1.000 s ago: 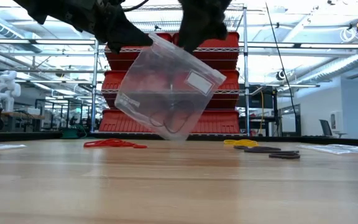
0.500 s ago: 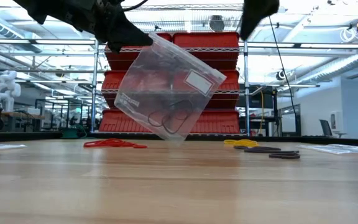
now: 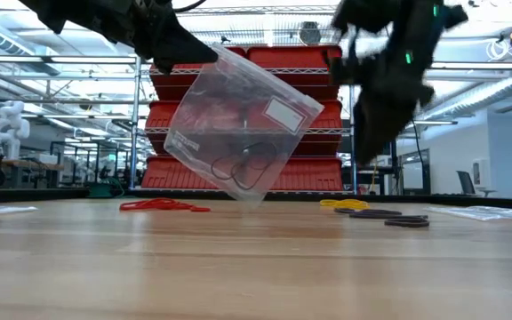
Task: Sort rubber bands
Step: Put the purple rubber band into the top right transparent zip bag
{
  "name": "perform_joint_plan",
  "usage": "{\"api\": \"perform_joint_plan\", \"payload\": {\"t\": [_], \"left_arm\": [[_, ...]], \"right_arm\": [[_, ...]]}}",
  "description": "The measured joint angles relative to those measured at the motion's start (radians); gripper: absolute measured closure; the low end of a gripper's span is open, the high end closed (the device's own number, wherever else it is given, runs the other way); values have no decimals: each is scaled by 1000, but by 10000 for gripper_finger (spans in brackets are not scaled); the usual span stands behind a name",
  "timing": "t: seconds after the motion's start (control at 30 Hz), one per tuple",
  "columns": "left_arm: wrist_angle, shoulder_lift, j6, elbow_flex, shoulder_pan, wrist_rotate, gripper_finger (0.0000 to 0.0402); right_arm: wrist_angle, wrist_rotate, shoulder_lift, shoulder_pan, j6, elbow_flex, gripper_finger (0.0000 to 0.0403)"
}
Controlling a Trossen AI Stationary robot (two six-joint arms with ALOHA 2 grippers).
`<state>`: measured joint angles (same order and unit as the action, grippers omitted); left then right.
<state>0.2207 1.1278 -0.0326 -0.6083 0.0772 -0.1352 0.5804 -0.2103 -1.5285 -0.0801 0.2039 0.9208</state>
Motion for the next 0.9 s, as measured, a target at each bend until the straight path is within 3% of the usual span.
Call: {"api": "perform_joint_plan", "payload": {"t": [0.37,0.6,0.9], "left_arm": [[-1,0,-5,0,-1,0,401],[-2,0,-6,0,-1,0,401],[-4,0,-6,0,-1,0,401]], "right_arm": [[-122,15,-5,93,-266,-78,210],[-180,87,-37,128,-302,-78,211],[-215,140,-178,132,-298,-73,211]]}}
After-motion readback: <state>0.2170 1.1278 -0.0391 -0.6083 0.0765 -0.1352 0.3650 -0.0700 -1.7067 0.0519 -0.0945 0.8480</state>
